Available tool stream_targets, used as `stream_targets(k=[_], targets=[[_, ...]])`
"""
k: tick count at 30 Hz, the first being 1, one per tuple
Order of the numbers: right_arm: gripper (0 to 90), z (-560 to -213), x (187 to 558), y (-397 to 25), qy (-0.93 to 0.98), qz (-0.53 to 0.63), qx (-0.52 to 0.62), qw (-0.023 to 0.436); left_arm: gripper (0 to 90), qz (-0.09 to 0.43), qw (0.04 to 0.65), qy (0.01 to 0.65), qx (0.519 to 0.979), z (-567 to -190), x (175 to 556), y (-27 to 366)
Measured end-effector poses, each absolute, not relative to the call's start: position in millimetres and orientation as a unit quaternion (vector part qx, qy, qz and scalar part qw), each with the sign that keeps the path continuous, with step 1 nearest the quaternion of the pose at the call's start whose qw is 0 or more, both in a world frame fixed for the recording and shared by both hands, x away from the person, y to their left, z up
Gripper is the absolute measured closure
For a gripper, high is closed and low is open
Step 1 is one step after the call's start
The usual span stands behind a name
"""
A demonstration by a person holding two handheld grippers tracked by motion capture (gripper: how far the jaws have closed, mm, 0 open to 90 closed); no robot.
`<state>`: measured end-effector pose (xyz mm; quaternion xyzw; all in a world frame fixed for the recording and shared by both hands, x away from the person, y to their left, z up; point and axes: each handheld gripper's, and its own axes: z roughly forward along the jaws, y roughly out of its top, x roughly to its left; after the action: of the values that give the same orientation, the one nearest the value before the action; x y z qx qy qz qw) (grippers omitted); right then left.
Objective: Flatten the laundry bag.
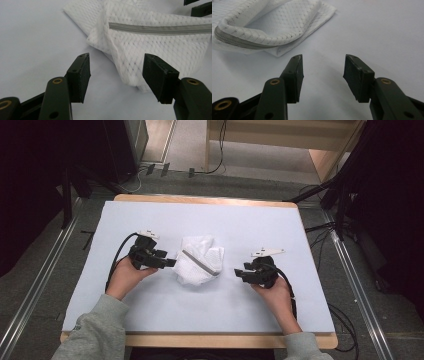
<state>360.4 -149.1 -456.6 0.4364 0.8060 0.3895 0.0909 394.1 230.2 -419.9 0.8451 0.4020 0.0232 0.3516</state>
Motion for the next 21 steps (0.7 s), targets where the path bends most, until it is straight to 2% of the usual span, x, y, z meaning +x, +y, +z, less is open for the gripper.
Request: stream_targets(k=[5,9,10,12,13,14,15,16,18,21], targets=[[52.1,-455.2,366.2,-144.6,0.805,0.391,0.436,0.092,43.5,0.023,0.339,0.398,0.852,-426.4,399.1,218.2],[52.2,-453.4,371.0,-140.1,0.805,0.394,0.435,0.091,52.8,0.009,0.326,0.404,0.855,-430.8,400.3,215.3],[52.2,-453.4,371.0,-140.1,0.805,0.394,0.435,0.091,52.8,0.008,0.326,0.405,0.854,-432.3,400.3,215.1],[52.5,-452.5,373.5,-137.1,0.805,0.394,0.434,0.092,65.9,-0.004,0.326,0.405,0.854,-434.4,400.7,215.3],[52.8,-452.2,375.2,-135.7,0.806,0.395,0.431,0.093,65.9,-0.01,0.328,0.402,0.855,-435.3,400.7,215.5],[53.2,-451.7,376.7,-134.2,0.806,0.394,0.431,0.094,69.9,-0.013,0.329,0.4,0.855,-436.1,400.9,215.9],[54.1,-451.5,380.2,-131.3,0.806,0.393,0.433,0.094,80.5,-0.016,0.331,0.401,0.854,-436.7,400.6,216.0],[54.5,-451.5,382.1,-129.9,0.807,0.393,0.431,0.094,84.9,-0.017,0.331,0.399,0.855,-436.6,399.2,216.5],[55.6,-452.2,385.7,-126.5,0.808,0.392,0.431,0.094,89.6,-0.014,0.332,0.398,0.855,-435.5,398.2,217.2],[56.6,-453.2,390.9,-122.0,0.81,0.386,0.431,0.094,90.0,-0.01,0.344,0.399,0.85,-430.1,394.4,221.8]])
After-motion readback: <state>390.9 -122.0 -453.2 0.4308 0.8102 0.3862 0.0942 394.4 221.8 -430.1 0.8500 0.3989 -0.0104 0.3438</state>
